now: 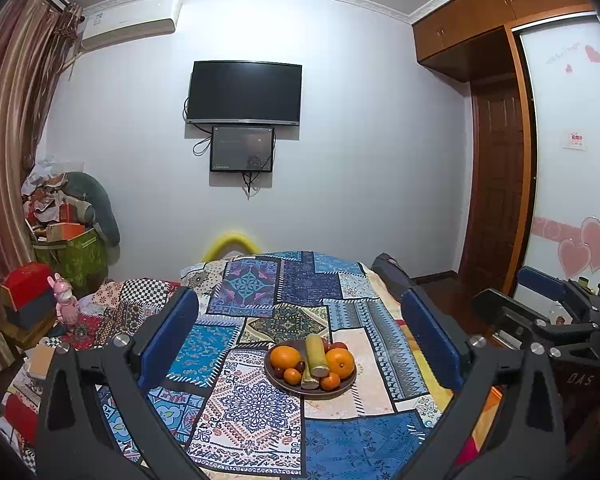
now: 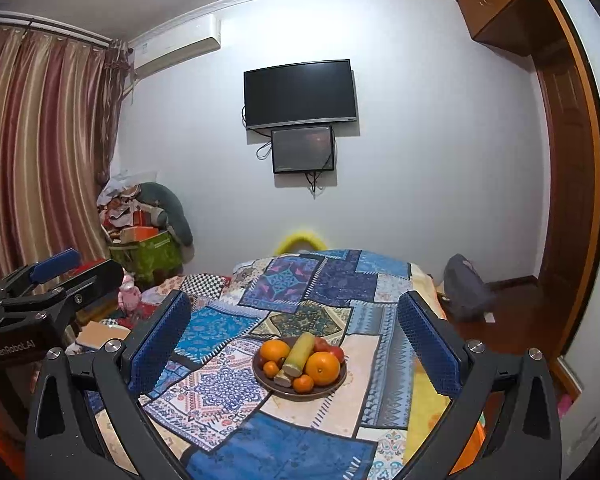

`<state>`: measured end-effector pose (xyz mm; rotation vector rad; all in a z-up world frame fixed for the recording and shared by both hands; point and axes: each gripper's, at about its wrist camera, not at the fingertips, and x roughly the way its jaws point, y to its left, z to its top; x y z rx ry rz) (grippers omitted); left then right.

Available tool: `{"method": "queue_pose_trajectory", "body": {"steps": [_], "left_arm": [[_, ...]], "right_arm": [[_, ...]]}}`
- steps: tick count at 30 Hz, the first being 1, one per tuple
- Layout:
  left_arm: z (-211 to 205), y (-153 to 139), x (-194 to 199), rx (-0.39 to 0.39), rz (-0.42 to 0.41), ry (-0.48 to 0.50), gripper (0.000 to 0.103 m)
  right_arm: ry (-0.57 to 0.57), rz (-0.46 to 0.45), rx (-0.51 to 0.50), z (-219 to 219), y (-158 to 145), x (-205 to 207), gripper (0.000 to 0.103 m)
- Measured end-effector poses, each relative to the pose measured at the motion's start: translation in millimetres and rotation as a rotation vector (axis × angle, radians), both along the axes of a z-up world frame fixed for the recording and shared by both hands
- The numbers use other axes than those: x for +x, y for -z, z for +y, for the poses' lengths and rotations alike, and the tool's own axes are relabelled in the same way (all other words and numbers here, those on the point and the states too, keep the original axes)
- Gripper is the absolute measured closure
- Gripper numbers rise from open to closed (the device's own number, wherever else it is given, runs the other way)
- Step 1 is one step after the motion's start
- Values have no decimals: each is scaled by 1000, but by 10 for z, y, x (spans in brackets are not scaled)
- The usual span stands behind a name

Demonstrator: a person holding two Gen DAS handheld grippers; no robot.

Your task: Organize fruits

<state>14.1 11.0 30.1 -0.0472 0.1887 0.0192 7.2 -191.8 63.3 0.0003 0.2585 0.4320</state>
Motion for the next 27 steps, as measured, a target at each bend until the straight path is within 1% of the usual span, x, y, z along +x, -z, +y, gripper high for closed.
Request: {"method": "queue_pose_trajectory", "body": {"steps": [27], "left_arm": [[10,11,32,-9,21,19,0]], "right_arm": [[-1,6,20,4,-30,-6,0]]}}
